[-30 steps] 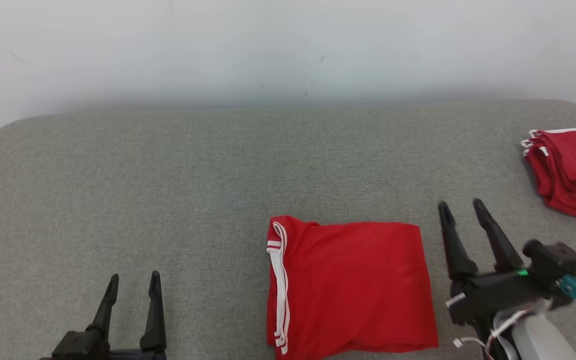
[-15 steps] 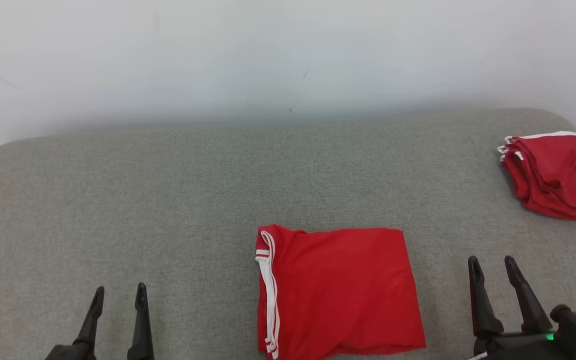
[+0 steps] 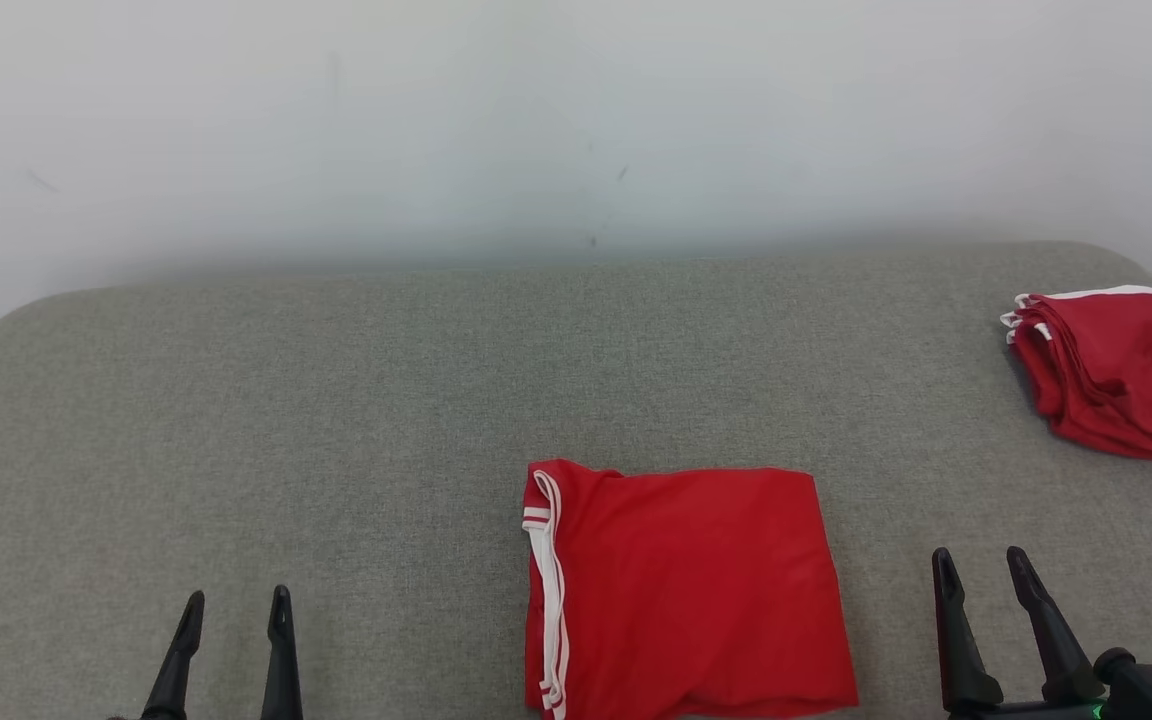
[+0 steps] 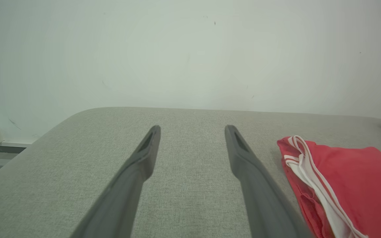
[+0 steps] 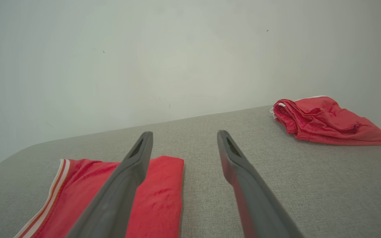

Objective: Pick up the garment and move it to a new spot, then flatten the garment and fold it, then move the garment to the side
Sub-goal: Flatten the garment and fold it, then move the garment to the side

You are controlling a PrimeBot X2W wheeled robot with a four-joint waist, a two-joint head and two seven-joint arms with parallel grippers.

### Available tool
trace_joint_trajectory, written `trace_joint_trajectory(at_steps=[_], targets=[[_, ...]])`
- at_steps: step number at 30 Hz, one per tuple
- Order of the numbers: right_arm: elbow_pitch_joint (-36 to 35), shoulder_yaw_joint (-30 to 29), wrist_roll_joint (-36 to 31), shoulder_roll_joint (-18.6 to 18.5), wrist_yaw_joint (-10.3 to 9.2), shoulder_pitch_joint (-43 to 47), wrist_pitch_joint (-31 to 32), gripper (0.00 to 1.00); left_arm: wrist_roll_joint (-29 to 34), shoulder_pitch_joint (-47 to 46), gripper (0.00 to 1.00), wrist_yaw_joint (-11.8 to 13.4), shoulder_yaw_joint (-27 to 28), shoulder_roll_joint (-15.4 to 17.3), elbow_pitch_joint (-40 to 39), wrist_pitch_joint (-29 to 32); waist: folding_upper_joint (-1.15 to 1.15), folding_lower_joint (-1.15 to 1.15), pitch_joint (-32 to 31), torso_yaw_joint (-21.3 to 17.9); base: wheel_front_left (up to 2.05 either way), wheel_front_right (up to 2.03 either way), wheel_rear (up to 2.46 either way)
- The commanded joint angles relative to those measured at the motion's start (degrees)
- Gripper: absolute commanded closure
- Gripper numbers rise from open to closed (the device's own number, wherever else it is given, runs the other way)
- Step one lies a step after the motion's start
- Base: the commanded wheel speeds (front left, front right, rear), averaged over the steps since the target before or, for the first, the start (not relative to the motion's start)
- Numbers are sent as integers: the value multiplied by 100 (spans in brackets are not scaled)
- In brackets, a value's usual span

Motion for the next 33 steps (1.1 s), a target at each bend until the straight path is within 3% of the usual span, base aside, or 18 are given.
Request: trace_joint_trajectory(at_steps=[1, 22, 33], targets=[[-23, -20, -43, 29, -17, 38, -24, 0, -7, 99, 0, -43, -12, 14, -53, -16, 0, 0, -13, 21, 0, 0, 0], [86, 30, -83, 51, -17, 53, -24, 0, -6, 224, 0, -27, -29, 18, -175, -16, 0, 0, -10, 90, 0, 0, 0], [465, 113, -150, -143, -17, -548, 324, 0, -14, 181, 0, -18, -91, 3, -163, -16, 0, 0, 97, 240, 0, 0, 0]])
